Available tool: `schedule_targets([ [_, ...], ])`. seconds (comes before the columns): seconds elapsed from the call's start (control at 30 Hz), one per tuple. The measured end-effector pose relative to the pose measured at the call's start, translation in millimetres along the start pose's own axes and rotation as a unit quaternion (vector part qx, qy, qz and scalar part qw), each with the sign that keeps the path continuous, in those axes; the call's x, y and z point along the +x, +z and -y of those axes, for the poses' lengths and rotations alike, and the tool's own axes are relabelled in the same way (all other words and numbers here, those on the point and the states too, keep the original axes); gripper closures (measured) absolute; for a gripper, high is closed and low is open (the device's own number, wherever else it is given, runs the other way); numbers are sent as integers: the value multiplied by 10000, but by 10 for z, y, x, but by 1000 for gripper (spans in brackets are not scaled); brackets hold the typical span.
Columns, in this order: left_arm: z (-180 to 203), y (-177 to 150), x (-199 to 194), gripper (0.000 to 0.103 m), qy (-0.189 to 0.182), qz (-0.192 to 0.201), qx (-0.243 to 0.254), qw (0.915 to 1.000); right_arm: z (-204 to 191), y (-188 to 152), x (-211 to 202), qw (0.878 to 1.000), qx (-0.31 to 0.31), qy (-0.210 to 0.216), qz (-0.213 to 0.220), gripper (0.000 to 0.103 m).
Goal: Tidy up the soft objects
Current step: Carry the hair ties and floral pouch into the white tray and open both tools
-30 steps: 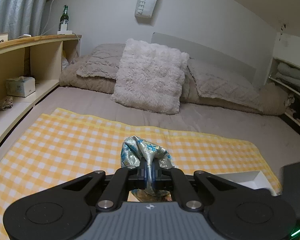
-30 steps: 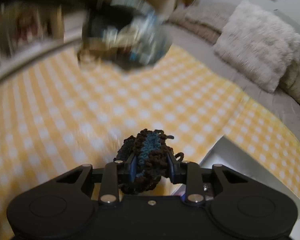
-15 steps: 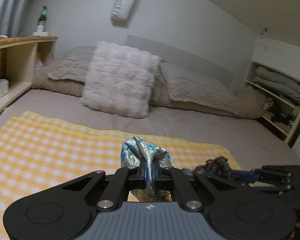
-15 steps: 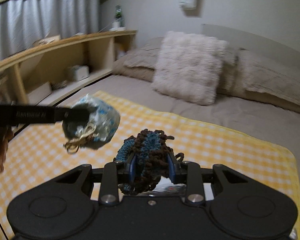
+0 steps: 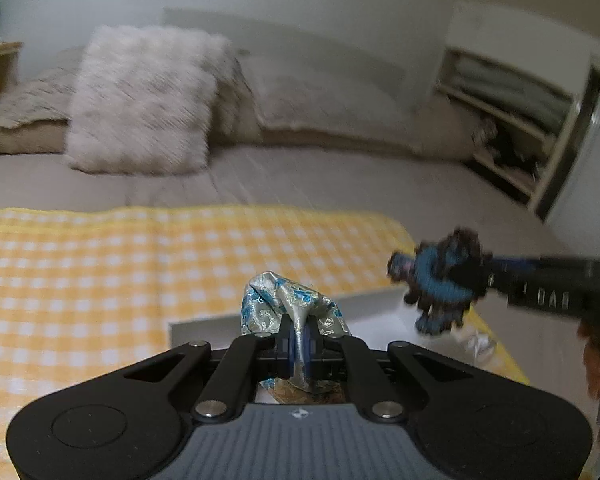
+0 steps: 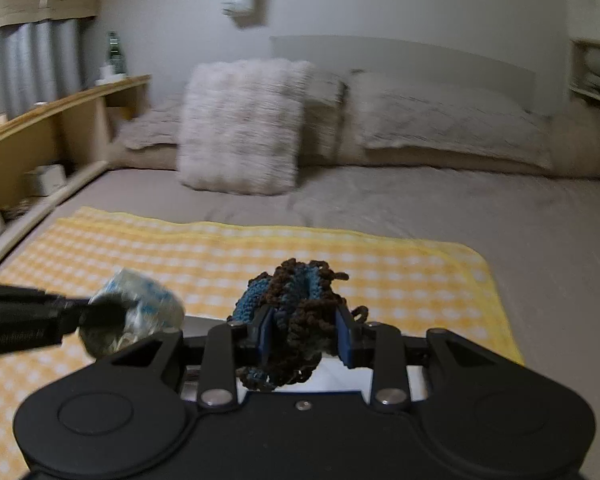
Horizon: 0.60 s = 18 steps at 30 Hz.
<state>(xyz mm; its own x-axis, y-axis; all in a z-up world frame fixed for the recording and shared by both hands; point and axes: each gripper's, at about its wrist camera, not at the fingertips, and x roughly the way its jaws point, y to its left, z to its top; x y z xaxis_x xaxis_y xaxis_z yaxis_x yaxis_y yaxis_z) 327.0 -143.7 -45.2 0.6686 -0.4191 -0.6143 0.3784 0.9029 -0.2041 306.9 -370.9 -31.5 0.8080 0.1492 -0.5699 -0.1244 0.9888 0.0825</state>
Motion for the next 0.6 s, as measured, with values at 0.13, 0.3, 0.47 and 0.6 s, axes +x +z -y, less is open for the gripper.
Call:
schedule_targets([
  [0.13, 90, -81, 323, 98, -19, -440, 406, 9982, 222, -74, 164, 9992, 171, -275, -232, 69],
  [0.3, 98, -119, 645, 92, -41, -649, 703, 9954, 378, -138, 349, 9974, 245, -477, -473, 69],
  [0.47, 59, -164, 791, 45, 141, -739, 872, 9933, 413, -186, 510, 9974, 450, -259, -492, 66],
  [0.6, -1, -169, 767, 36, 222, -769, 894, 9928, 409, -225, 648, 9960, 608, -100, -644, 49],
])
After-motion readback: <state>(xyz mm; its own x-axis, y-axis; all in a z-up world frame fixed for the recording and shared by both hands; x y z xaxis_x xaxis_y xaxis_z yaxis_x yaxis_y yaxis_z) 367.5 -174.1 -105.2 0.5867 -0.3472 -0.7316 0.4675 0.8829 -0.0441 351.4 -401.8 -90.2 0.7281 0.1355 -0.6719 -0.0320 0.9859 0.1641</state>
